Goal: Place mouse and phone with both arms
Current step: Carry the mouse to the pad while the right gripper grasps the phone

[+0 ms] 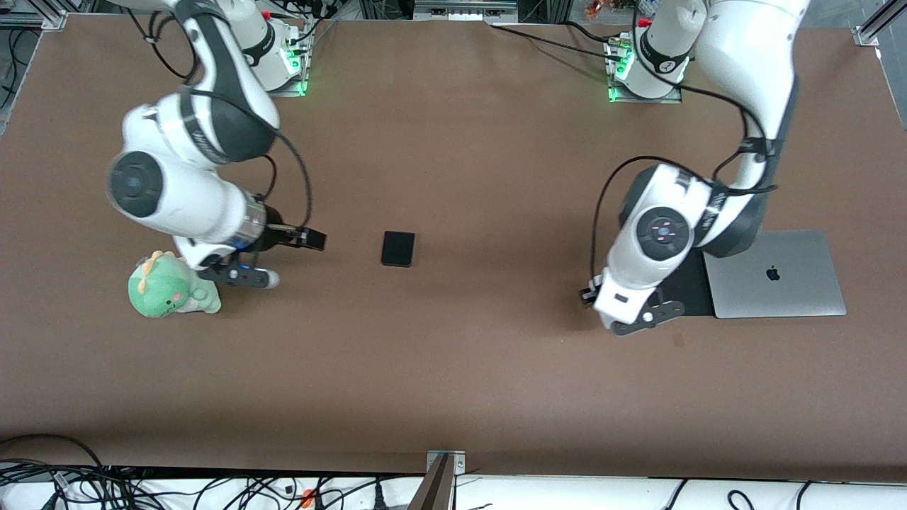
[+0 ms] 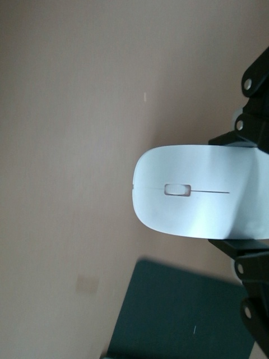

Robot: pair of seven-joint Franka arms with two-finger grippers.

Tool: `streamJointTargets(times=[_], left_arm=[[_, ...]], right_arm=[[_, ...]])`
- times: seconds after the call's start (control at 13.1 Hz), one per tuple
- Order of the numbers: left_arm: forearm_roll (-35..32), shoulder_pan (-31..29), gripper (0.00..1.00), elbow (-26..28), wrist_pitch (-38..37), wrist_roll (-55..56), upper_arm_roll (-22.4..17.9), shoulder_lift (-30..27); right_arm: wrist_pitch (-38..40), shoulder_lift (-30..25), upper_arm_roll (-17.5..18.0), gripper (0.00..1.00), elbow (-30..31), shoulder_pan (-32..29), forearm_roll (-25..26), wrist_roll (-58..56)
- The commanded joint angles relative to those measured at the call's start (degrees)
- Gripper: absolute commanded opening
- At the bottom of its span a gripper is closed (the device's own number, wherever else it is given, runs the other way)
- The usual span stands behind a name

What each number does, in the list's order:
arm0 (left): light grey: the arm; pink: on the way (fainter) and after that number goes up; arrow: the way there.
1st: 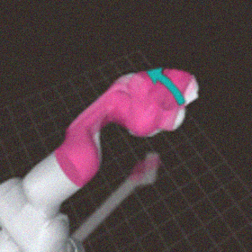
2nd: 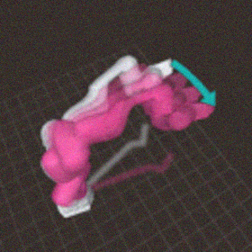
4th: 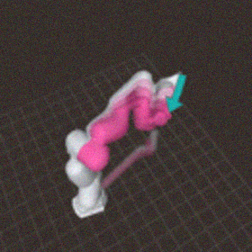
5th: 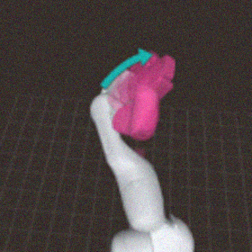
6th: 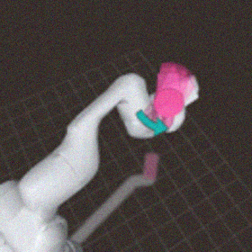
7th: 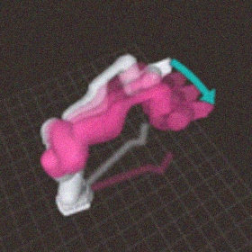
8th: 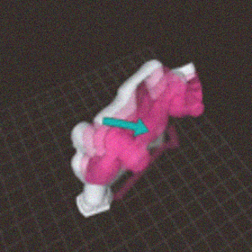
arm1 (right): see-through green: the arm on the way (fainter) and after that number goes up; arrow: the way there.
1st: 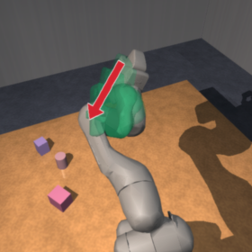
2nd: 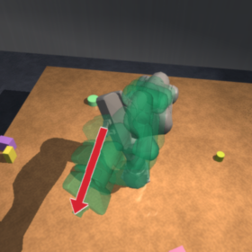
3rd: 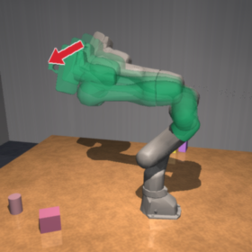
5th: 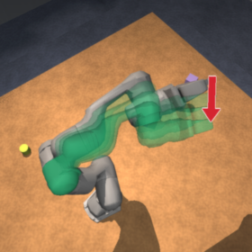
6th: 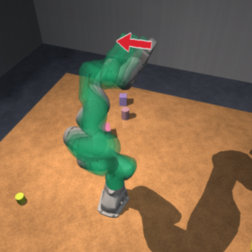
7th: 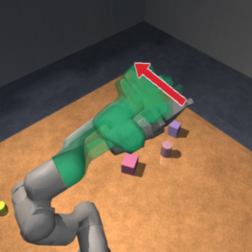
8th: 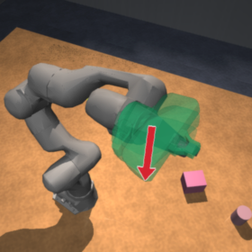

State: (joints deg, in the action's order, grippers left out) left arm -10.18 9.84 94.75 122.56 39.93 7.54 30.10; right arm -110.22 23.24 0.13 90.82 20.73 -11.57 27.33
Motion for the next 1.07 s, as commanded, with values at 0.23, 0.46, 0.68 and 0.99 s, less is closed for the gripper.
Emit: streamJointTargets(times=[0.23, 0.46, 0.68, 0.99], left_arm=[[-1.2, -11.6, 0.59, 22.9, 13.2, -16.2, 1.1, -11.4], [-1.4, -15.9, 0.59, 29.4, 22.3, -22.1, 1.0, -11.5], [-1.4, -17.3, 0.59, 32.2, 28.5, -23.0, 1.0, -9.5], [-1.4, -17.3, 0.61, 31.6, 33.3, -22.9, 1.0, -4.6]], right_arm=[[-15.4, 5.4, -0.7, 1.0, 6.4, 9.5, 5.1, 9.6], [-20.5, 7.0, -0.8, 1.0, 10.0, 13.1, 9.7, 15.9], [-25.5, 9.8, -0.9, 1.0, 11.6, 15.6, 12.7, 20.6], [-30.8, 12.5, -1.0, 1.0, 12.7, 17.0, 15.5, 23.8]])
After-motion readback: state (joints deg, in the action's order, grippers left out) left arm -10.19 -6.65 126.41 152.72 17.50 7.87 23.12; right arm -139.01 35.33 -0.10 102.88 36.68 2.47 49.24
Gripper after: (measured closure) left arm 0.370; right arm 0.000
